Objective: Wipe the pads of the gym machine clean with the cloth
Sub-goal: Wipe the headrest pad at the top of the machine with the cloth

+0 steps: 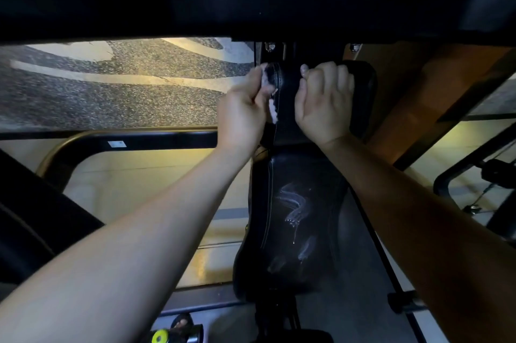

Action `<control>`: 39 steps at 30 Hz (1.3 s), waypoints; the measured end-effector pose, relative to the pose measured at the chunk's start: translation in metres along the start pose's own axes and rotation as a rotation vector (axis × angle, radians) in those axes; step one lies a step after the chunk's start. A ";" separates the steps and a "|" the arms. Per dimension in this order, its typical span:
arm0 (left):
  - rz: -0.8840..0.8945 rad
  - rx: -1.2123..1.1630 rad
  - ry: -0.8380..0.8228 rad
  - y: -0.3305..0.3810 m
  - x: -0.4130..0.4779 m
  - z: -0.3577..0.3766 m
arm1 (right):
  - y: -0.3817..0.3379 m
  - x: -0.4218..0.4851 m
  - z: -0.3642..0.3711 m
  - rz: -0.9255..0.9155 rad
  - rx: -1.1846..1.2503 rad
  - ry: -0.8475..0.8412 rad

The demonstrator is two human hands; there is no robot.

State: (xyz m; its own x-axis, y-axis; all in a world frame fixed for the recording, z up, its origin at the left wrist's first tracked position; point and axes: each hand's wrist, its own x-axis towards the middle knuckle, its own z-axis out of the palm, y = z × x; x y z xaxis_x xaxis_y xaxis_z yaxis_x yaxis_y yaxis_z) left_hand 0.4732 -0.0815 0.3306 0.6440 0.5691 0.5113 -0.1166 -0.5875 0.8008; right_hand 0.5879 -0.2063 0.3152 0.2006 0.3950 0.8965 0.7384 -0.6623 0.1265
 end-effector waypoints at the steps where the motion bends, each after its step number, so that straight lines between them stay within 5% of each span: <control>1: 0.109 0.036 -0.004 0.006 0.007 0.001 | 0.000 0.000 0.000 0.005 -0.006 -0.004; 4: 0.417 0.242 -0.080 0.015 0.026 0.011 | 0.001 0.001 -0.002 0.019 -0.017 0.005; 9: 0.399 0.225 -0.075 0.008 0.024 0.016 | -0.001 0.002 -0.002 0.016 -0.032 0.010; 14: 0.168 0.121 -0.032 0.010 0.015 0.010 | 0.000 0.003 -0.003 0.013 -0.062 0.033; 20: -0.351 -0.059 -0.116 -0.045 -0.026 0.005 | 0.001 0.002 0.000 0.013 -0.054 0.100; 27: -0.579 -0.172 0.005 -0.049 -0.062 0.024 | -0.002 -0.002 0.001 0.022 -0.055 0.100; 31: -0.342 -0.182 0.023 -0.022 -0.053 0.025 | -0.001 0.001 -0.002 0.015 -0.058 0.093; 35: -0.047 0.114 -0.084 -0.026 -0.066 0.025 | -0.001 -0.001 -0.002 0.025 -0.068 0.100; 39: -0.091 0.162 -0.017 -0.033 -0.079 0.028 | -0.001 0.000 -0.002 0.029 -0.044 0.091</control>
State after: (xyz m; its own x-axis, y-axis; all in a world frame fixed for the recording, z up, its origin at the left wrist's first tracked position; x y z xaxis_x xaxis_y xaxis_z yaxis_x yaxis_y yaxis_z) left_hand 0.4473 -0.1240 0.2550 0.6590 0.6153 0.4326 0.0649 -0.6195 0.7823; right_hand 0.5857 -0.2073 0.3162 0.1609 0.3167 0.9348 0.7039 -0.7008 0.1162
